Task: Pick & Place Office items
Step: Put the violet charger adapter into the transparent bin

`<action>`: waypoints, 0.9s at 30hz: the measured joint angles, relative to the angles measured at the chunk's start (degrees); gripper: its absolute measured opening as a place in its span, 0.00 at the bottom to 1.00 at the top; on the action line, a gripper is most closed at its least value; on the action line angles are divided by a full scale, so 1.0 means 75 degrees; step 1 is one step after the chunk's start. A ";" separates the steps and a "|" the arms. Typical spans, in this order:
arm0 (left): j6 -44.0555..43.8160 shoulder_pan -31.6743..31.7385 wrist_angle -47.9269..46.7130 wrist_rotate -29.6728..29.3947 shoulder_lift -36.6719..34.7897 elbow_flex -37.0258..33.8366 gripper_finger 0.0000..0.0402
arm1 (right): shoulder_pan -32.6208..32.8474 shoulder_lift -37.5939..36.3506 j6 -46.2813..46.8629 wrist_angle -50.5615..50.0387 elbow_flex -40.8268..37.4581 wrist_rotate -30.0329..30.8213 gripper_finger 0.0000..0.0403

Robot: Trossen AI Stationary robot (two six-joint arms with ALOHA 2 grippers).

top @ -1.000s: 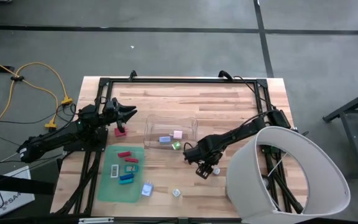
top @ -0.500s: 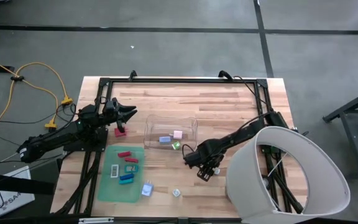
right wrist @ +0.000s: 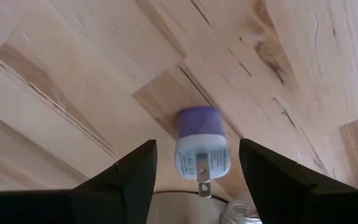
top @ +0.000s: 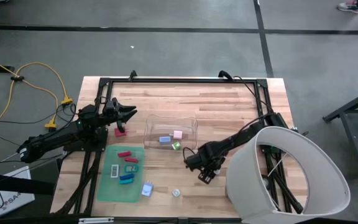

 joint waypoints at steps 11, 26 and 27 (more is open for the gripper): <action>0.0003 -0.0001 0.0003 0.0001 0.0003 0.0000 0.25 | 0.0081 0.0052 0.0120 -0.0069 0.0000 0.0015 0.54; 0.0002 0.0001 0.0002 -0.0001 0.0002 0.0000 0.25 | 0.0227 0.0054 0.0176 -0.0128 0.0000 0.0132 0.54; 0.0001 -0.0001 0.0002 -0.0001 0.0001 0.0000 0.25 | 0.0229 0.0099 0.0157 -0.0112 0.0003 0.0158 0.54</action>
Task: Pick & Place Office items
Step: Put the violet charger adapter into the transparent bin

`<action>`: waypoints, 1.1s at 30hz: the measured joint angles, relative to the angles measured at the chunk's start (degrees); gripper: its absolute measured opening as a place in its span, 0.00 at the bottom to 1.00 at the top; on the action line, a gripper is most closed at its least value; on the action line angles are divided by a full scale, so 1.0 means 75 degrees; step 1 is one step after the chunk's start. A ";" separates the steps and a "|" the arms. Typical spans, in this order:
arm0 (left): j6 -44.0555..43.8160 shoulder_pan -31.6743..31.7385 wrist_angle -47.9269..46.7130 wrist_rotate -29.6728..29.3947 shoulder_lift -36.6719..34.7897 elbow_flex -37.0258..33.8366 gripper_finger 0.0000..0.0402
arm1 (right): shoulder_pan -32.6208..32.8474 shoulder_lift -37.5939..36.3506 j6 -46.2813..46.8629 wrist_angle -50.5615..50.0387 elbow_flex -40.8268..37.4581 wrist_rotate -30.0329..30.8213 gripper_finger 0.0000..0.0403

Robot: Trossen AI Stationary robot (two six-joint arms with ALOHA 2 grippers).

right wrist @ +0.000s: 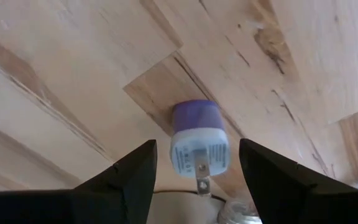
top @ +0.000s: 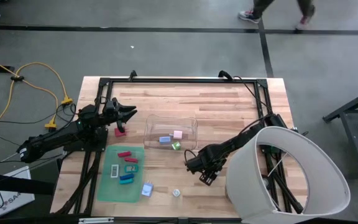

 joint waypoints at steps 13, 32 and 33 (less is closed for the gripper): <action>0.0001 0.0002 0.0001 0.0002 -0.0001 0.0002 0.25 | 0.0053 0.0078 -0.0023 0.0003 0.0000 0.0102 0.52; 0.0001 0.0000 0.0001 0.0000 0.0000 0.0001 0.25 | 0.0053 0.0078 -0.0014 -0.0006 -0.0003 0.0031 0.33; 0.0000 0.0002 0.0000 -0.0001 0.0000 0.0001 0.25 | 0.0053 0.0078 -0.0014 -0.0003 0.0000 0.0014 0.33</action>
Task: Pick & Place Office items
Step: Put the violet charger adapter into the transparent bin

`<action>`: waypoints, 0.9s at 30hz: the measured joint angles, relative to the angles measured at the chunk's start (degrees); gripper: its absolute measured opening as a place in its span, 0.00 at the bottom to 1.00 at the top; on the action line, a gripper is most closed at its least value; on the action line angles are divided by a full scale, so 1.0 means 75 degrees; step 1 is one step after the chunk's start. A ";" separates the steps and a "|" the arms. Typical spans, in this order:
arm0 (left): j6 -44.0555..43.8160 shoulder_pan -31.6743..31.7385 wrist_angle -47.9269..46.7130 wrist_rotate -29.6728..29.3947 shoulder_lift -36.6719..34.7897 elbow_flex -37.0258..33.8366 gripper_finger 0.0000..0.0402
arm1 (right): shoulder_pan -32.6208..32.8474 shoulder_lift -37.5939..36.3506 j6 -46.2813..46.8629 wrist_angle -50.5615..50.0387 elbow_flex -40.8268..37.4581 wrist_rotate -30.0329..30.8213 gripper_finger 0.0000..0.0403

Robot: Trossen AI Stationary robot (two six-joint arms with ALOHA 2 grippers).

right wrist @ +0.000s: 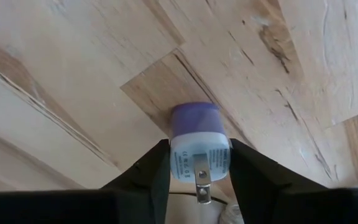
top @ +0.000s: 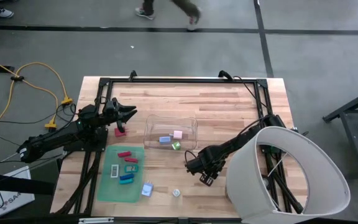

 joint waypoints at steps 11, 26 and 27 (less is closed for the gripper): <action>0.0001 0.0000 0.0002 0.0003 0.0001 -0.0001 0.25 | -0.0251 -0.0246 -0.0605 0.0197 -0.0003 -0.0390 0.30; -0.0001 -0.0003 0.0001 -0.0001 0.0001 0.0001 0.25 | -0.1167 -0.1264 -0.2480 0.3219 0.0000 -0.0911 0.31; 0.0000 -0.0003 0.0002 -0.0001 0.0001 -0.0001 0.25 | -0.1214 -0.1285 -0.2655 0.3540 0.0002 -0.0957 0.31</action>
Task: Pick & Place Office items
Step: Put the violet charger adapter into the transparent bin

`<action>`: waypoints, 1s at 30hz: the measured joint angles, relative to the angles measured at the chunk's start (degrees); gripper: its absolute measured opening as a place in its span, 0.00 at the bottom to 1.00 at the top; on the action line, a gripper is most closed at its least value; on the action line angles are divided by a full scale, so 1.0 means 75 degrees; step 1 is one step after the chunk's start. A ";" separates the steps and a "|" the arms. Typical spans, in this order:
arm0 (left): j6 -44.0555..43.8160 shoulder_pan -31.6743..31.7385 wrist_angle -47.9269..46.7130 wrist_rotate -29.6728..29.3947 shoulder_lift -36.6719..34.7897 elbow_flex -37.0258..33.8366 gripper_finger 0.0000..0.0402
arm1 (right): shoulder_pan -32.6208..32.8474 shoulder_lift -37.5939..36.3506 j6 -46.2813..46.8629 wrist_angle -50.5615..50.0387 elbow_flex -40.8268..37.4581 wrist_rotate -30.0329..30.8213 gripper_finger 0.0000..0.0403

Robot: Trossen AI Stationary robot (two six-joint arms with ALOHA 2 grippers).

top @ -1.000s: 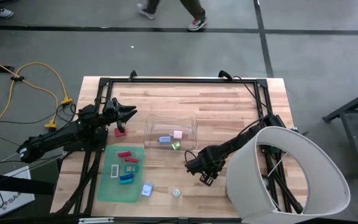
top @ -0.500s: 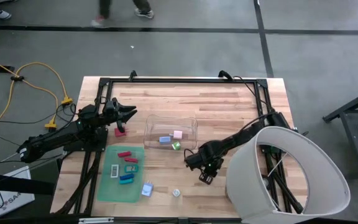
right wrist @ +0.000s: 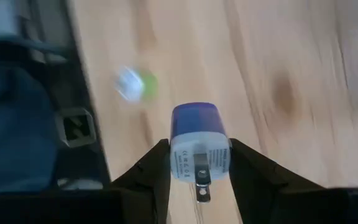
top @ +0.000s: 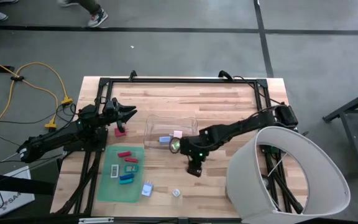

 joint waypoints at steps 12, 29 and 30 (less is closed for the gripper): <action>-0.0002 0.0003 -0.0002 0.0003 0.0000 0.0001 0.25 | -0.0859 0.0023 -0.2269 0.1149 0.0238 0.1072 0.31; 0.0001 0.0001 0.0000 0.0003 0.0000 0.0003 0.25 | -0.1487 0.0169 -0.3599 -0.0561 0.0595 0.2805 0.32; 0.0000 0.0000 -0.0001 0.0003 0.0000 0.0003 0.25 | -0.1497 0.0166 -0.3669 -0.0580 0.0598 0.2815 0.32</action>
